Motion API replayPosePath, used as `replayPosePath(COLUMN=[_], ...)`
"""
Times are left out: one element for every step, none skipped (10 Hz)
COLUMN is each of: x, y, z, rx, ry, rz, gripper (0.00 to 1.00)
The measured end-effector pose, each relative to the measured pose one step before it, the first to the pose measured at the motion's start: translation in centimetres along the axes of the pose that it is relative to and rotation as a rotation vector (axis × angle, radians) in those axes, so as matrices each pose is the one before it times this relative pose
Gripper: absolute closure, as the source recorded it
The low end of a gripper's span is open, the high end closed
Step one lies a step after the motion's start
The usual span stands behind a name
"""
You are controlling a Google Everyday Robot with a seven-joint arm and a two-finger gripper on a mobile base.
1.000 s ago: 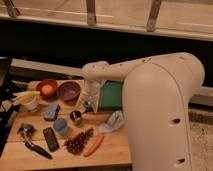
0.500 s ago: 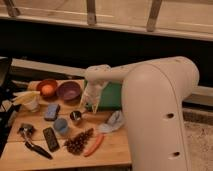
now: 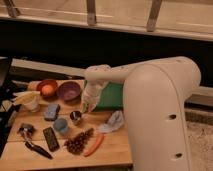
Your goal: Place fork in plastic cup
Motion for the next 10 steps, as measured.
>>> replayPosePath(x=[0.121,0.0,0.032,0.063,0.087,0.074,0.058,0.018,0.011,0.196], y=[0.286,0.2,0.349,0.418,0.595,0.473,0.88,0.481,0.727,0.941], z=[-0.354,-0.7,-1.366,-1.164,-1.264,-0.992,-1.436,-0.802,-0.783,-0.456], rx=[-0.00331,-0.003,-0.00002,0.00175,0.00141,0.00168,-0.00302,-0.00253,-0.00746,-0.01148], ry=[-0.00369,-0.00924,-0.01354,-0.00977,-0.01121,-0.00861,-0.01363,-0.00636,-0.00752,-0.00147], rz=[-0.00555,-0.00456,-0.00834,-0.0088,-0.0115,-0.00915,-0.01653,-0.00934,-0.0197,-0.0251], gripper=[1.0,1.0,1.0,1.0,1.0,1.0,1.0,1.0,1.0,1.0])
